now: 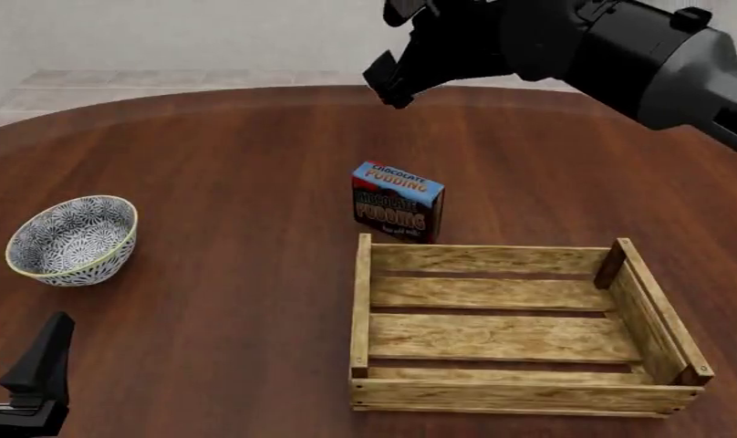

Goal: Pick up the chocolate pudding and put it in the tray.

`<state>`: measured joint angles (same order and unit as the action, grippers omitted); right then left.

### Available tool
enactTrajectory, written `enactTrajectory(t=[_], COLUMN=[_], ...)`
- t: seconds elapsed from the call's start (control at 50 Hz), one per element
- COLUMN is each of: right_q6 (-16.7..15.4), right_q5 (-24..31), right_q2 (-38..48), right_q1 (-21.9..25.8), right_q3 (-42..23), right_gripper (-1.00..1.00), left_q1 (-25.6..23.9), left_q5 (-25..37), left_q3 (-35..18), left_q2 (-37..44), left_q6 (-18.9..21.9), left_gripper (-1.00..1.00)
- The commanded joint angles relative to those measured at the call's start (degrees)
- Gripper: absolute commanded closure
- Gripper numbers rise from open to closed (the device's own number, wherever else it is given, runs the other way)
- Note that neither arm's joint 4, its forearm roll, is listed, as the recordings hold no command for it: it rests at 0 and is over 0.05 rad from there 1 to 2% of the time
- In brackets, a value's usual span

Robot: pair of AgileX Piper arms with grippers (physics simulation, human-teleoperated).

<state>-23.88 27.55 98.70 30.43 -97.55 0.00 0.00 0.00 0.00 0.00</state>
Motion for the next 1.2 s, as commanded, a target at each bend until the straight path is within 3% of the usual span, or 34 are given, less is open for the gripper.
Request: enactTrajectory(t=[0.02,0.62,0.92,1.2], right_q6=[-2.3,-8.7,-11.7,-11.0], right_q5=[2.2,9.9,9.9,10.7], right_q2=[1.1,5.1,5.7,6.6], right_q1=[1.3,1.6,0.6,0.4], right_q3=[-0.2,-5.8,-3.5,-4.9], right_gripper=[-1.0,-1.0,-1.0,-1.0], left_q1=[0.0,0.0,0.0,0.0], left_q5=[0.0,0.0,0.0,0.0], left_q3=[0.0,0.0,0.0,0.0], left_q2=[0.0,0.0,0.0,0.0], left_q6=[0.0,0.0,0.0,0.0], left_gripper=[-1.0,-1.0,-1.0,-1.0])
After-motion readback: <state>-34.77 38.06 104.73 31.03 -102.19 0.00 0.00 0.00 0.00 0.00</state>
